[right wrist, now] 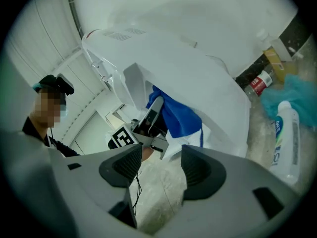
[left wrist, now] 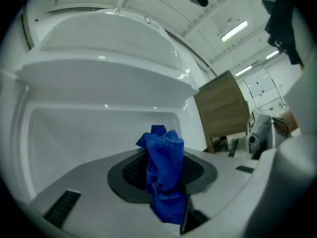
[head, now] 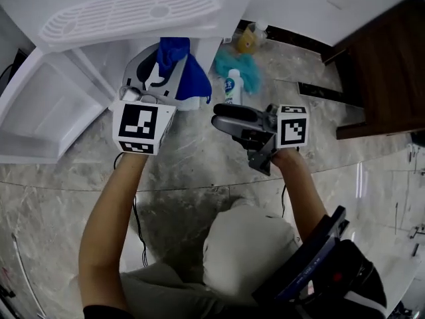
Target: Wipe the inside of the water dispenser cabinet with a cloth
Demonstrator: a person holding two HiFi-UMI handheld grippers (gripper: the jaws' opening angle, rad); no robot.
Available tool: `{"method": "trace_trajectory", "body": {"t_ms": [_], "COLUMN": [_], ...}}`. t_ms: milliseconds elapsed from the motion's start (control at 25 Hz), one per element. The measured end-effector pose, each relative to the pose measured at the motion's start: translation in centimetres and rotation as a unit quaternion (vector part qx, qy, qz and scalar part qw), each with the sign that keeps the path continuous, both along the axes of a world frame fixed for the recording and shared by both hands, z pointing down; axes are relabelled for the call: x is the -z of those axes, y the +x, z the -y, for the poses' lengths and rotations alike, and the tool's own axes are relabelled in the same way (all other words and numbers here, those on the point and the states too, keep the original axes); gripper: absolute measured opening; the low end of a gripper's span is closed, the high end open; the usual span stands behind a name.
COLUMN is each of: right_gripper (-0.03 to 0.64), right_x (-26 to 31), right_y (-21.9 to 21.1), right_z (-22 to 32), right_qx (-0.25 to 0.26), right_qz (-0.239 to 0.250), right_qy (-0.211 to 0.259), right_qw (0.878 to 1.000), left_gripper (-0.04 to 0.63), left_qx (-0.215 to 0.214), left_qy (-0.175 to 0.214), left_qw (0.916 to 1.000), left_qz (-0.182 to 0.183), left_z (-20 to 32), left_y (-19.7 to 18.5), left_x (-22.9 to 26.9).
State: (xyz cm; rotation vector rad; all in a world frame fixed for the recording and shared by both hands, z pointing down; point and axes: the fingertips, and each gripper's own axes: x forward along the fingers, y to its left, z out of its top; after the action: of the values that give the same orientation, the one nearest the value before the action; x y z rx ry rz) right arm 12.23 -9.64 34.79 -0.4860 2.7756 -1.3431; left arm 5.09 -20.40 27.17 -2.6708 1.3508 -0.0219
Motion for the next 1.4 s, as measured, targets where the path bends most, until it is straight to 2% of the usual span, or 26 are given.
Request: {"method": "trace_trajectory", "body": {"t_ms": [80,200,280,360,520,720,840,1000,1120,1280,1400], "right_gripper": [0.245,0.245,0.245,0.245,0.245,0.245,0.245,0.245,0.245,0.244,0.244], "right_x": [-0.1,0.0,-0.2,-0.5,-1.3,-1.7,-1.8,-2.1,-2.7,-3.0,-2.5], "right_y": [0.6,1.9,3.0,3.9,6.1,8.7,9.3,9.5,8.8,7.6,7.5], "right_z": [-0.1,0.1,0.2,0.1,0.0,-0.6,-1.2,-1.6,-1.6,-1.8,-1.8], "right_qx": [-0.004,-0.017,-0.029,-0.037,-0.052,-0.088,-0.104,-0.109,-0.103,-0.084,-0.082], "right_qz": [-0.001,0.002,0.004,0.004,-0.014,-0.006,0.0,0.013,0.014,0.006,0.008], "right_qy": [-0.003,-0.004,-0.011,-0.018,-0.021,-0.043,-0.052,-0.063,-0.071,-0.072,-0.068], "right_qw": [1.0,1.0,1.0,0.999,0.998,0.995,0.993,0.992,0.992,0.994,0.994], "left_gripper": [0.141,0.14,0.141,0.141,0.14,0.14,0.138,0.137,0.137,0.137,0.137], "left_qx": [0.009,0.029,0.037,0.035,0.016,0.009,0.013,0.013,0.01,0.008,0.013], "left_qy": [0.0,0.003,0.009,0.019,0.043,0.061,0.06,0.062,0.064,0.071,0.068], "left_qw": [0.9983,0.9879,0.9813,0.9784,0.9782,0.9841,0.9829,0.9817,0.9821,0.9786,0.9807], "left_qz": [-0.057,-0.152,-0.189,-0.203,-0.203,-0.166,-0.173,-0.179,-0.177,-0.193,-0.183], "left_z": [1.2,2.8,3.5,4.2,6.0,9.2,11.6,12.6,11.6,9.9,11.1], "left_y": [0.4,-0.1,-0.1,0.2,0.6,1.2,1.3,1.1,1.3,1.3,1.2], "left_x": [0.5,1.4,1.5,1.7,3.1,3.6,3.4,3.5,3.4,3.3,3.3]}}
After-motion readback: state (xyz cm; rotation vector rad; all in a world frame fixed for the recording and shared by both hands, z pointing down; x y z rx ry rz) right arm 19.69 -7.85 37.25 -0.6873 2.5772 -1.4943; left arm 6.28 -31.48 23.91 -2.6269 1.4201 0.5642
